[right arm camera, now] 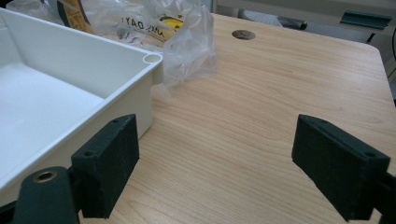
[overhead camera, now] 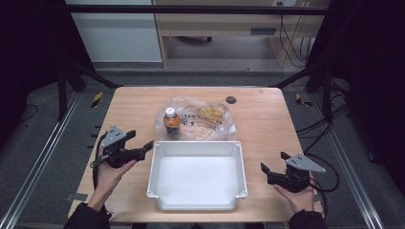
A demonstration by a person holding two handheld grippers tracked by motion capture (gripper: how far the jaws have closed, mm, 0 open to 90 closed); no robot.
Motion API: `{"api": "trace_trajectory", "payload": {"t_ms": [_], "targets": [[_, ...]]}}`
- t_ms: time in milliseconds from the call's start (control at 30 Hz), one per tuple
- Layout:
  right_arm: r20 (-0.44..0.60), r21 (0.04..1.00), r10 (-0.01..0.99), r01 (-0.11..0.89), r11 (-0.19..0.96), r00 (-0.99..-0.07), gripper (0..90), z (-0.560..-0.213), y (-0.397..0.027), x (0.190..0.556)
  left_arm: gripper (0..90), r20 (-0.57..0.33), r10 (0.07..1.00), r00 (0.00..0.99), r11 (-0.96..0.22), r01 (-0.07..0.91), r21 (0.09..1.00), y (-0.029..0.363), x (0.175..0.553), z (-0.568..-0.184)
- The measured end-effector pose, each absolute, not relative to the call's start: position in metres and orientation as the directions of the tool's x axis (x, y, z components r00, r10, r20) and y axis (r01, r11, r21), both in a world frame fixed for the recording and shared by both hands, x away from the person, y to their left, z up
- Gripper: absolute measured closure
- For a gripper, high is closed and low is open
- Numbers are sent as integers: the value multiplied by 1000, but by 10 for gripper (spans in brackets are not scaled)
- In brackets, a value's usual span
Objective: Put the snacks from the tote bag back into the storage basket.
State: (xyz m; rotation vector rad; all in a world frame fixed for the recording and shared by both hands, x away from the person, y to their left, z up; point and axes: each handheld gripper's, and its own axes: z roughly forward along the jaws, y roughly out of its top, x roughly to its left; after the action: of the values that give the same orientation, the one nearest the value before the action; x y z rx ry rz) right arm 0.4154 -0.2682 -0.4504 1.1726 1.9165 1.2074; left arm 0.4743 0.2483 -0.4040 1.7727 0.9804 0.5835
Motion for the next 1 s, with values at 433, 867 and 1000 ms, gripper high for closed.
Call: {"api": "trace_trajectory", "payload": {"t_ms": [433, 867, 1000], "targets": [[-30, 905, 896, 368, 212, -443, 151, -451, -268, 415, 178, -19, 827, 562, -217, 350, 911, 235, 484, -405], [-32, 901, 894, 374, 219, -447, 151, -452, -267, 416, 181, -4, 831, 557, -227, 345, 911, 221, 493, -404], [-35, 901, 894, 374, 222, -447, 151, -452, -267, 416, 185, -1, 830, 558, -224, 336, 915, 214, 498, -403]]}}
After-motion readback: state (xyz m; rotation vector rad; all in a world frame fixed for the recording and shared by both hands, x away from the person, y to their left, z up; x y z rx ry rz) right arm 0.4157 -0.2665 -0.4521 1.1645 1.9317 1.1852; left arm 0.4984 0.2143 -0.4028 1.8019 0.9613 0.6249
